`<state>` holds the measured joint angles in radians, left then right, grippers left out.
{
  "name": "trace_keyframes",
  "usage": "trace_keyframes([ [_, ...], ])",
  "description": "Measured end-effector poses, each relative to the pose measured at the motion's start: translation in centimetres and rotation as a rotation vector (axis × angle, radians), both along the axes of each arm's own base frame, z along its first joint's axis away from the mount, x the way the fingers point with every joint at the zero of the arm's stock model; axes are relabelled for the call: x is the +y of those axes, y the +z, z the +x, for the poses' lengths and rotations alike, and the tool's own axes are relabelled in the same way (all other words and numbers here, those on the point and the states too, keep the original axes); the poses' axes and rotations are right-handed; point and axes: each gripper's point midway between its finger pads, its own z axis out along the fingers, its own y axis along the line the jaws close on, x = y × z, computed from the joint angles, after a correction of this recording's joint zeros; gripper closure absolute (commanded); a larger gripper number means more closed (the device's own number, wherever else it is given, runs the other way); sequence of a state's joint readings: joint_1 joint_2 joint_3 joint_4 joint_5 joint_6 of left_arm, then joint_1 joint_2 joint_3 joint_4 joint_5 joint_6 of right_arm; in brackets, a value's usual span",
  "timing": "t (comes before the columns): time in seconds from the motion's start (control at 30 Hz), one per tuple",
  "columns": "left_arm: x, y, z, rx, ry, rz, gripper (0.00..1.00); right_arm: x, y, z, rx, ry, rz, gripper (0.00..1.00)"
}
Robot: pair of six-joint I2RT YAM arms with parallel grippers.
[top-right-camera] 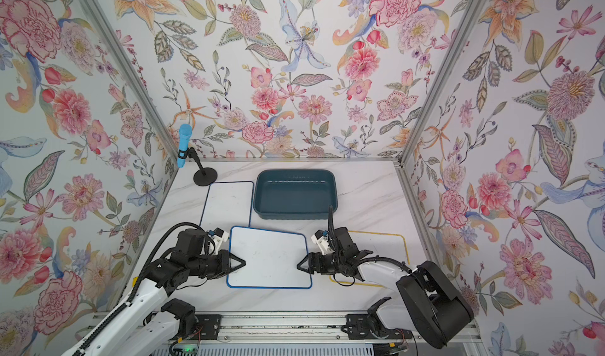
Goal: Put the whiteboard into the storage box
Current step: Pick up the whiteboard at the center of the board.
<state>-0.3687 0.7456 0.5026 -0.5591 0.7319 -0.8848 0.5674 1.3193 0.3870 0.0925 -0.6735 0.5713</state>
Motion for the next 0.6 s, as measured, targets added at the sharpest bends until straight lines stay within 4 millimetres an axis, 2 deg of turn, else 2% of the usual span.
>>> trace_keyframes([
  [0.07, 0.0, 0.5, 0.2, -0.025, -0.008, -0.003, 0.94, 0.0, 0.0, 0.0, 0.001, 0.000, 0.000, 0.17],
  [0.23, -0.2, 0.7, 0.1, -0.018, -0.022, -0.015, 1.00, 0.0, 0.0, 0.0, 0.005, -0.001, -0.005, 0.17],
  [0.4, -0.3, 1.2, 0.0, -0.020, -0.033, -0.021, 1.00, -0.1, 0.1, 0.1, 0.003, -0.004, -0.011, 0.17],
  [0.6, -0.3, 2.9, 0.1, -0.033, -0.042, -0.012, 1.00, -0.6, 0.1, 0.2, 0.002, -0.024, -0.031, 0.16],
])
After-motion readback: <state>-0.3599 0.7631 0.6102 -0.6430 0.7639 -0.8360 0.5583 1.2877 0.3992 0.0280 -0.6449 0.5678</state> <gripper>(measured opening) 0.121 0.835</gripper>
